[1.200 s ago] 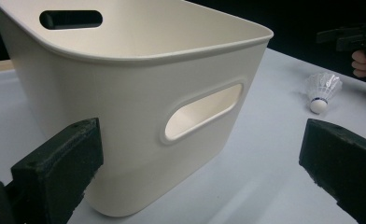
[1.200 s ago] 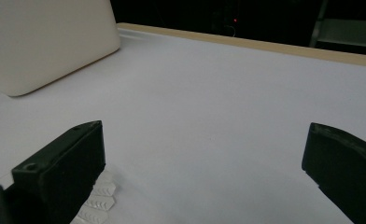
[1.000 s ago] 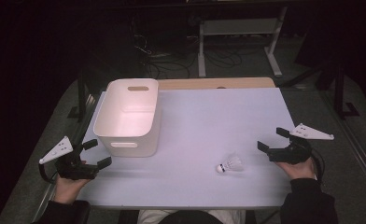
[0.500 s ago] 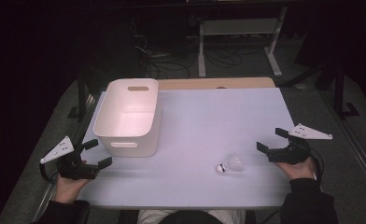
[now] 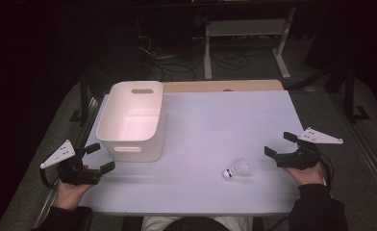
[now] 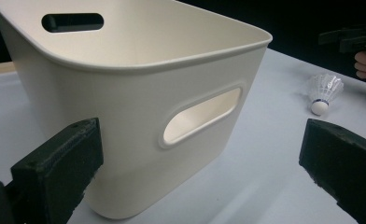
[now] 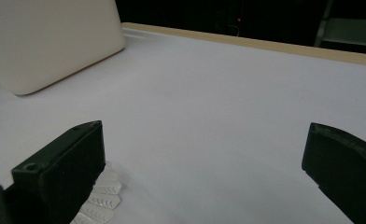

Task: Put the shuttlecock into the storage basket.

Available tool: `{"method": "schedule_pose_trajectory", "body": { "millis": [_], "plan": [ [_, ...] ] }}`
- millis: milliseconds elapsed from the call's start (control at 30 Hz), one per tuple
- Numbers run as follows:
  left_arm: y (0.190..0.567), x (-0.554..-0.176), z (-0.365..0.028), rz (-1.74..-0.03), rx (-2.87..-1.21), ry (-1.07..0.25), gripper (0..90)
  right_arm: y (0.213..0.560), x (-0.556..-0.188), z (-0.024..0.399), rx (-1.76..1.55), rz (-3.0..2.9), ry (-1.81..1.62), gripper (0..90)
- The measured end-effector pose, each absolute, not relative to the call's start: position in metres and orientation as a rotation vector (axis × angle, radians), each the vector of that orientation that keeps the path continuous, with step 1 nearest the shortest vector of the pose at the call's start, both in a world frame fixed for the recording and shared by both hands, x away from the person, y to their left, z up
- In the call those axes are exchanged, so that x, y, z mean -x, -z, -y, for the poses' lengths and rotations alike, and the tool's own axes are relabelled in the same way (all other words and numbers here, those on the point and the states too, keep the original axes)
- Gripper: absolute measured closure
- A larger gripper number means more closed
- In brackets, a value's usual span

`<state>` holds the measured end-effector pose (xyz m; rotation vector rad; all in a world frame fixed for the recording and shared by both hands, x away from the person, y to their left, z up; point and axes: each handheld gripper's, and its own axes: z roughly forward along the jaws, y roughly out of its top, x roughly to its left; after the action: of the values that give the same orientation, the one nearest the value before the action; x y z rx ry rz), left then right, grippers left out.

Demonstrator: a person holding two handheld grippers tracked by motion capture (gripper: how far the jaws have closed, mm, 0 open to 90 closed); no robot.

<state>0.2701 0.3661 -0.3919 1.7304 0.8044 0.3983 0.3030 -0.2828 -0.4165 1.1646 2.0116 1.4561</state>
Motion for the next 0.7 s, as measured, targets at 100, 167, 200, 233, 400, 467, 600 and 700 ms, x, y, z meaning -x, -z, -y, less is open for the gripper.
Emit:
{"method": "schedule_pose_trajectory", "body": {
  "millis": [100, 167, 200, 233, 400, 467, 600, 700],
  "plan": [
    [0.39, -0.27, -0.367, -0.801, -1.729, -0.399, 0.0, 0.417, -0.303, 0.283, -1.165, -2.012, -1.455, 0.0],
    [0.388, -0.27, -0.368, -0.795, -1.734, -0.405, 0.0, 0.416, -0.303, 0.283, -1.166, -2.011, -1.455, 0.0],
    [0.387, -0.269, -0.368, -0.794, -1.737, -0.409, 0.0, 0.417, -0.303, 0.283, -1.167, -2.012, -1.455, 0.0],
    [0.386, -0.269, -0.369, -0.791, -1.742, -0.419, 0.0, 0.417, -0.303, 0.283, -1.168, -2.012, -1.454, 0.0],
    [0.379, -0.268, -0.369, -0.775, -1.741, -0.434, 0.0, 0.417, -0.303, 0.283, -1.182, -2.012, -1.462, 0.0],
    [0.377, -0.267, -0.369, -0.769, -1.74, -0.434, 0.0, 0.417, -0.303, 0.283, -1.181, -2.012, -1.461, 0.0],
    [0.372, -0.266, -0.369, -0.755, -1.748, -0.443, 0.0, 0.416, -0.303, 0.283, -1.181, -2.008, -1.459, 0.0],
    [0.368, -0.265, -0.37, -0.748, -1.742, -0.451, 0.0, 0.416, -0.303, 0.284, -1.184, -2.003, -1.466, 0.0]
  ]
}}
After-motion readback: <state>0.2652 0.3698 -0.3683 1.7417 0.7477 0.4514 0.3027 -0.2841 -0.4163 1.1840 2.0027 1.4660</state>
